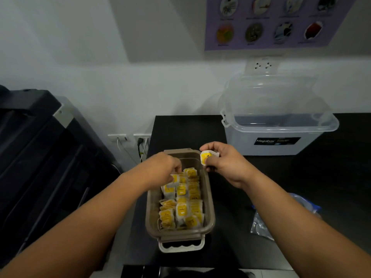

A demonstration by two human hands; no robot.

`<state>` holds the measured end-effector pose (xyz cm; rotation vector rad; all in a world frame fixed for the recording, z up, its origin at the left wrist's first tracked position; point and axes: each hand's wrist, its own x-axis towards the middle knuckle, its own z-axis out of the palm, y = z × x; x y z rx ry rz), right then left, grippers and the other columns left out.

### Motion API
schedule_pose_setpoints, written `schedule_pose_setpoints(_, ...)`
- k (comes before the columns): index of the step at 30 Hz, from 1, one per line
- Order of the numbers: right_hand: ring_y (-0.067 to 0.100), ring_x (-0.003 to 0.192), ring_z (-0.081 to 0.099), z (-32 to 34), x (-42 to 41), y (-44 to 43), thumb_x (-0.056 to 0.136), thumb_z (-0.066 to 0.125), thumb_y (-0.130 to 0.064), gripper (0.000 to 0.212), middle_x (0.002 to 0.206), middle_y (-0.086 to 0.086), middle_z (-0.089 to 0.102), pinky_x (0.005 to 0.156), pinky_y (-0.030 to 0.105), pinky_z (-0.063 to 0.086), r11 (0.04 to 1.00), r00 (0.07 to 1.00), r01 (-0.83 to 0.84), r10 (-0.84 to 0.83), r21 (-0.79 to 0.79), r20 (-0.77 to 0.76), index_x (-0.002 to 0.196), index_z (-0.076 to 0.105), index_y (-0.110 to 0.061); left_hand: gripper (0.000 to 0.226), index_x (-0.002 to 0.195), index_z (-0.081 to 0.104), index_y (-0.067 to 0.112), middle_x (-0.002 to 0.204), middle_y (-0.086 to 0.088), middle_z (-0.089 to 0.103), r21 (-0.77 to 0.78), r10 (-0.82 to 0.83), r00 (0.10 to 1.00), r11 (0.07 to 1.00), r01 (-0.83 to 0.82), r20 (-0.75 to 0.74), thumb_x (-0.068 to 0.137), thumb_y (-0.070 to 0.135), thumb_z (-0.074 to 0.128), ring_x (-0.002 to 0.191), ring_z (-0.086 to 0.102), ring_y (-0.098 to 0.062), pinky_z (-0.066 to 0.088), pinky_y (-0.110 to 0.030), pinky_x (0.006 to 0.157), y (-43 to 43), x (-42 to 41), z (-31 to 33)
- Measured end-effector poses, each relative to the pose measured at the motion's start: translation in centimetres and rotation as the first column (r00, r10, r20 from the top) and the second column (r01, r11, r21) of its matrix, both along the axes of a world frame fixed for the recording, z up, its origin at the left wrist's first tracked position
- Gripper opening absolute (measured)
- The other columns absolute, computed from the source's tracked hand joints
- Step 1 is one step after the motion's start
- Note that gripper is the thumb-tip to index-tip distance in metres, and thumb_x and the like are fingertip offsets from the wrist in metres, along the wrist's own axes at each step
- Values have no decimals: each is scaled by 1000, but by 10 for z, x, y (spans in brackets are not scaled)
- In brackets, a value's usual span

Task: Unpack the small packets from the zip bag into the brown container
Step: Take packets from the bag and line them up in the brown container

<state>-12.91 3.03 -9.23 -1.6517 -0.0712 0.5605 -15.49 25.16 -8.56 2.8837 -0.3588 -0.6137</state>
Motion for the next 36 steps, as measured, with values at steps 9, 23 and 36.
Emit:
schedule_pose_setpoints(9, 22, 98, 74, -2, -9, -1, 89, 76, -8, 13, 102, 5, 77, 92, 41, 59, 994, 993, 104, -103, -16, 60, 96, 76, -19, 31, 68, 48, 22, 74, 1, 52, 262, -281, 942, 910, 323, -184, 90, 3, 58, 65, 51, -16, 41, -28, 63, -12, 10, -33)
schedule_pose_setpoints(23, 15, 94, 76, 13, -24, -5, 91, 73, -6, 18, 99, 3, 78, 77, 29, 60, 993, 997, 27, -18, -111, 81, 105, 73, -17, 24, 115, 66, 9, 112, -10, 66, 309, -328, 878, 844, 438, -349, 91, 13, 67, 97, 63, -26, 44, -32, 75, -16, 10, -40)
schedule_pose_setpoints(36, 5, 82, 63, 8, -35, 58, 91, 74, -21, 13, 89, -10, 65, 70, 23, 49, 518, 719, -517, 694, -682, -17, 88, 66, -31, 19, 111, 69, 31, 101, 6, 65, -42, -53, 941, 997, 71, 334, 94, 35, 61, 98, 52, -14, 49, -37, 89, 23, -8, -10)
